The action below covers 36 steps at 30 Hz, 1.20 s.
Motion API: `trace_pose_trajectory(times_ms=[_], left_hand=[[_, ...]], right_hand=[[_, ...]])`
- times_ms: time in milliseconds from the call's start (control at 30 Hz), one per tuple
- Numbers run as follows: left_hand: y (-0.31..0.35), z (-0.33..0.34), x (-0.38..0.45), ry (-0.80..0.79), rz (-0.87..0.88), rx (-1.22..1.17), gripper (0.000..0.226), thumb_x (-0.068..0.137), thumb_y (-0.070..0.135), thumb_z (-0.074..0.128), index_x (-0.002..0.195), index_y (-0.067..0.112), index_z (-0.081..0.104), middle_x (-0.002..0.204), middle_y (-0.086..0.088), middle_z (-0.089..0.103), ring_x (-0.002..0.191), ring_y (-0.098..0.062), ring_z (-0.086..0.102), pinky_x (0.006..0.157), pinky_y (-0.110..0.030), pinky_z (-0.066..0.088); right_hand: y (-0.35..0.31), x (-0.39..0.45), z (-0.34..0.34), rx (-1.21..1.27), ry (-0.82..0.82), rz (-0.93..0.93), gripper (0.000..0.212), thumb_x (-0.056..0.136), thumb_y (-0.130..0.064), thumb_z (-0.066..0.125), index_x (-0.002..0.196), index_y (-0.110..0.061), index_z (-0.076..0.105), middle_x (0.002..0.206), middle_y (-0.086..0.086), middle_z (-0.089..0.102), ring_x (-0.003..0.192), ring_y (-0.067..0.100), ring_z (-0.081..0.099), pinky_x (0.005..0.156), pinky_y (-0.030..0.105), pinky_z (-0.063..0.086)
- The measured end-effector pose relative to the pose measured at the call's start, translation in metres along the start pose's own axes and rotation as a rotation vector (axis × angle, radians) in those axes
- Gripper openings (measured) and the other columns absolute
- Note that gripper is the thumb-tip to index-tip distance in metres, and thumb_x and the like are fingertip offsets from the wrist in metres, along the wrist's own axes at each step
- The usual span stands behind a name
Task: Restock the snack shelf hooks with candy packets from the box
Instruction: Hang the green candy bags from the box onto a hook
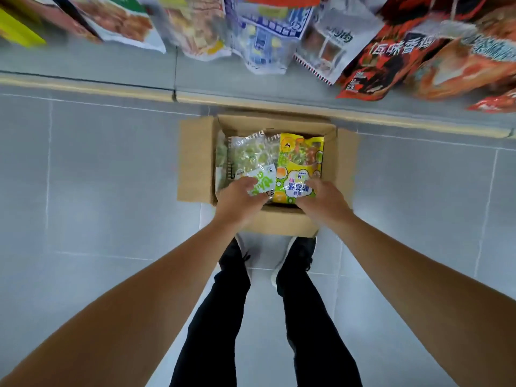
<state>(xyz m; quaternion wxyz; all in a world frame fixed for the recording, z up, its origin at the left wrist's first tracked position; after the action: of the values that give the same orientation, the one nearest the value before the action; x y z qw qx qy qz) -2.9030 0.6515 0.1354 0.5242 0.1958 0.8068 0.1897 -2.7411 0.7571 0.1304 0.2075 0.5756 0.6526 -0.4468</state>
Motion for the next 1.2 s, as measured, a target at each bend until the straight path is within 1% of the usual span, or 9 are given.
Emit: trace_pose_trajectory(times_ms=[133,233,367,467,600,733,933,1067,1200], left_hand=[[-0.036,0.048,0.068,-0.016,-0.048,0.020,0.048,0.086,0.031,0.066,0.132,0.020,0.057,0.134,0.004,0.059,0.120,-0.012,0.054,0.085,-0.016,0.035],[-0.065,0.089,0.120,-0.027,-0.097,0.006,0.047,0.084,0.032,0.067,0.130,0.022,0.059,0.130,0.003,0.061,0.113,-0.014,0.057,0.079,-0.020,0.038],[-0.091,0.138,0.181,-0.046,-0.136,-0.004,0.053,0.083,0.032,0.068,0.133,0.019,0.056,0.131,0.002,0.061,0.117,-0.019,0.057,0.092,-0.029,0.046],[-0.100,0.167,0.220,-0.054,-0.179,-0.019,0.059,0.083,0.033,0.070,0.135,0.014,0.050,0.126,0.000,0.061,0.115,-0.022,0.058,0.095,-0.035,0.047],[-0.100,0.197,0.255,-0.016,-0.181,-0.053,0.024,0.080,0.028,0.073,0.095,0.012,0.063,0.092,-0.001,0.063,0.086,-0.022,0.061,0.070,-0.028,0.044],[-0.088,0.213,0.258,-0.052,-0.078,-0.059,0.024,0.083,0.024,0.069,0.104,0.013,0.067,0.096,-0.007,0.069,0.086,-0.024,0.062,0.070,-0.030,0.047],[-0.046,0.170,0.225,-0.061,0.053,0.204,0.007,0.088,0.007,0.051,0.082,0.008,0.053,0.087,-0.021,0.060,0.089,-0.039,0.060,0.062,-0.029,0.034],[-0.011,0.110,0.188,-0.045,0.111,0.468,0.041,0.089,0.007,0.051,0.128,0.017,0.061,0.126,-0.014,0.062,0.116,-0.036,0.056,0.085,-0.033,0.046],[0.030,0.061,0.141,-0.102,0.225,0.777,0.045,0.087,0.006,0.052,0.129,0.019,0.059,0.126,-0.015,0.061,0.117,-0.037,0.056,0.089,-0.039,0.049]], right_hand=[[0.045,0.070,0.033,0.003,-0.026,0.070,0.055,0.086,-0.021,0.063,0.138,-0.010,0.049,0.136,0.011,0.051,0.116,0.026,0.054,0.087,0.032,0.048],[0.081,0.126,0.056,0.003,-0.028,0.086,0.064,0.087,-0.025,0.066,0.145,-0.013,0.042,0.143,0.007,0.046,0.127,0.024,0.046,0.090,0.023,0.036],[0.123,0.188,0.084,0.063,-0.017,0.085,0.056,0.085,-0.021,0.066,0.138,-0.019,0.047,0.124,0.001,0.055,0.114,0.022,0.055,0.084,0.027,0.043],[0.142,0.223,0.098,0.102,-0.007,0.110,0.072,0.082,-0.024,0.066,0.146,-0.021,0.035,0.141,0.006,0.046,0.127,0.028,0.048,0.098,0.037,0.044],[0.159,0.257,0.115,0.180,-0.012,0.136,0.069,0.081,-0.023,0.067,0.143,-0.026,0.037,0.137,0.001,0.051,0.122,0.025,0.052,0.088,0.026,0.039],[0.163,0.258,0.121,0.213,-0.058,0.132,0.081,0.079,-0.021,0.068,0.149,-0.031,0.029,0.135,-0.002,0.056,0.119,0.022,0.054,0.082,0.023,0.038],[0.142,0.217,0.077,0.180,0.183,-0.003,0.072,0.067,-0.020,0.066,0.136,-0.022,0.044,0.130,0.004,0.053,0.117,0.021,0.053,0.092,0.026,0.043],[0.084,0.172,0.022,0.075,0.371,-0.194,0.085,0.069,-0.020,0.068,0.147,-0.022,0.033,0.143,0.004,0.041,0.127,0.024,0.040,0.098,0.031,0.037],[0.029,0.129,-0.006,-0.352,0.315,-0.369,0.095,0.073,-0.031,0.075,0.153,-0.020,0.024,0.159,-0.002,0.021,0.141,0.031,0.026,0.117,0.043,0.018]])
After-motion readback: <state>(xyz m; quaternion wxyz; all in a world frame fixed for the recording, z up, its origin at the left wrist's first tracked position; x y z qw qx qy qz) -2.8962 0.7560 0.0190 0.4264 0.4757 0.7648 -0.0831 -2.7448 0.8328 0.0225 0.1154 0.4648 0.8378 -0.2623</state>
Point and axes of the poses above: each hand's wrist, its own x-axis towards the middle knuckle, its own z-axis out of the palm, y = z × x, the point moved 3 cm from there along x, towards the middle knuckle
